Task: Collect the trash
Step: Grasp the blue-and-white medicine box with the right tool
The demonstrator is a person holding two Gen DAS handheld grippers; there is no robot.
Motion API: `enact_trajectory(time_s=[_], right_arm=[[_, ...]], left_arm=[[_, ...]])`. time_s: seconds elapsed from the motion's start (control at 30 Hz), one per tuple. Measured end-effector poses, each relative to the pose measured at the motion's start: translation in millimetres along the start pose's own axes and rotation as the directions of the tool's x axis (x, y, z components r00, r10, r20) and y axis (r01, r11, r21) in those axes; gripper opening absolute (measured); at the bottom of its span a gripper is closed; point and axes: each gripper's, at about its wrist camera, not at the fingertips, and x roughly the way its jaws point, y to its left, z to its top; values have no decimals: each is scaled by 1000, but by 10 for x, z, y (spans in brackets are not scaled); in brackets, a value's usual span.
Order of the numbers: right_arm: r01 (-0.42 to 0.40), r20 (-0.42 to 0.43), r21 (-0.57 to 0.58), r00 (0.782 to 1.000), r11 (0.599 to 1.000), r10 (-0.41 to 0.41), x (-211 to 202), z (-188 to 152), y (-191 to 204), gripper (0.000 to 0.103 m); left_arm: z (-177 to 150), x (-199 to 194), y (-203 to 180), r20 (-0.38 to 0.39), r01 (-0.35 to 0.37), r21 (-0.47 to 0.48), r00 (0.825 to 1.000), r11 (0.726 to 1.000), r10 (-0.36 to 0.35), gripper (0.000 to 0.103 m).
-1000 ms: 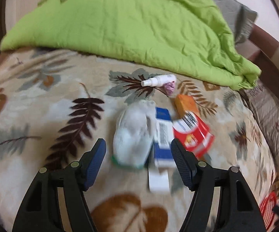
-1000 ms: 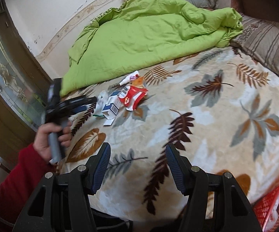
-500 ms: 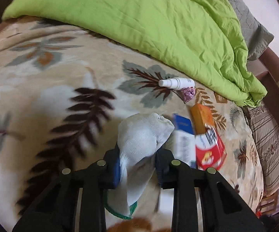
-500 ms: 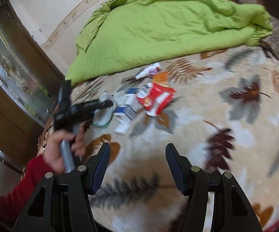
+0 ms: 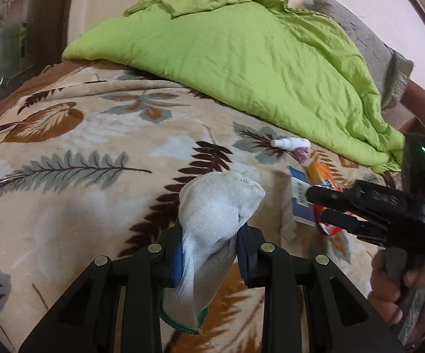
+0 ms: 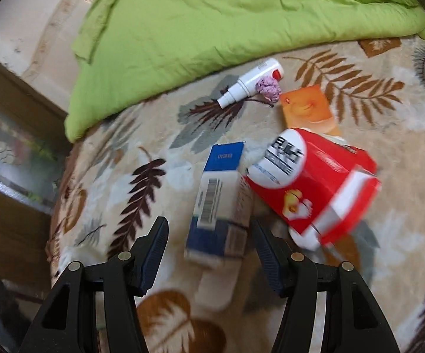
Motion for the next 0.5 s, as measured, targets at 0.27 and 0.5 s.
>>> enact_trajectory(time_s=[0.27, 0.5], right_arm=[[127, -36, -68, 991, 990, -130, 265, -79, 79, 40], [28, 40, -90, 999, 996, -24, -570, -518, -220, 37]], left_arm=[[-7, 56, 66, -6, 2, -4, 1000, 1000, -2, 28], [-83, -2, -96, -2, 31, 56, 1000, 998, -31, 28]])
